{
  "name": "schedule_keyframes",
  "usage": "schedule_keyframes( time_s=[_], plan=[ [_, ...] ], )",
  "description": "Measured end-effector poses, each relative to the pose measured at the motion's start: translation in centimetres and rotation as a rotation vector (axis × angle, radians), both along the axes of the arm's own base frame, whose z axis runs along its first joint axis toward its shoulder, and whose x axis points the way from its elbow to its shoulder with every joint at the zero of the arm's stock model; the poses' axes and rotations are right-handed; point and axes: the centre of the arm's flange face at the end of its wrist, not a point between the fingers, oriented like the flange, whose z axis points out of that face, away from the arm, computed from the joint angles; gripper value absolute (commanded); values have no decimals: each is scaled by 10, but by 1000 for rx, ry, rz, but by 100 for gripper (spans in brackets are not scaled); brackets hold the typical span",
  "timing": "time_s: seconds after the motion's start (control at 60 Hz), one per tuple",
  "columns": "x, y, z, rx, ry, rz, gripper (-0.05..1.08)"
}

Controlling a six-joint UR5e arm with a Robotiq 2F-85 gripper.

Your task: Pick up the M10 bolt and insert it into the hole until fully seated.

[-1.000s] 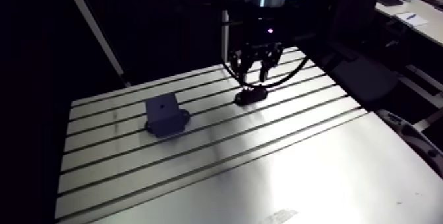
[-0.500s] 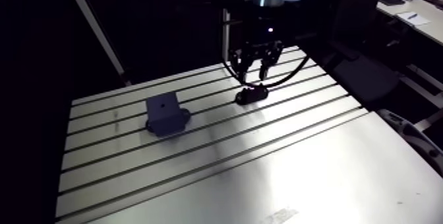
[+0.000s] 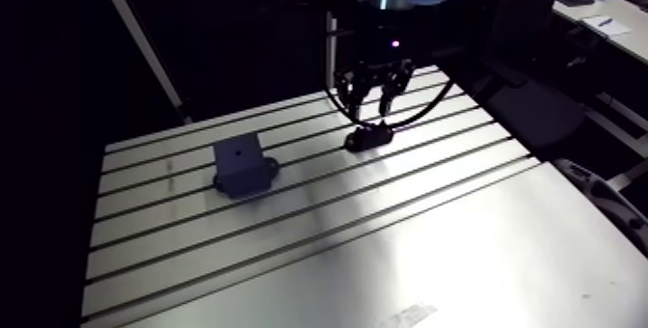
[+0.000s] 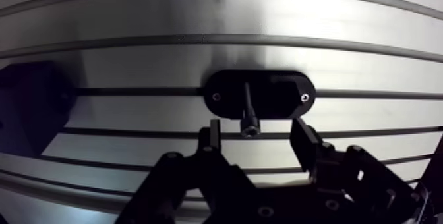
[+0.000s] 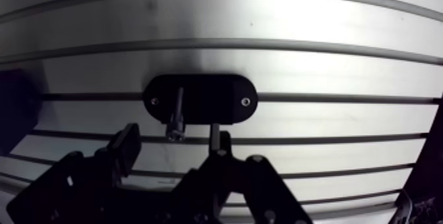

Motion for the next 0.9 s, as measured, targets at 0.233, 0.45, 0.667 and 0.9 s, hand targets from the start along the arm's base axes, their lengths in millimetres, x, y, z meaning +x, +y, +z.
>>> schedule_keyframes(
  time_s=[0.233,0.45,0.667,0.9],
  plan=[
    [1,-2,-4,-1,-2,2,36],
    [0,-2,-6,1,2,4,36],
    [1,-3,-9,-1,-2,4,36],
    [2,-3,-11,-2,-5,3,39]
  ],
)
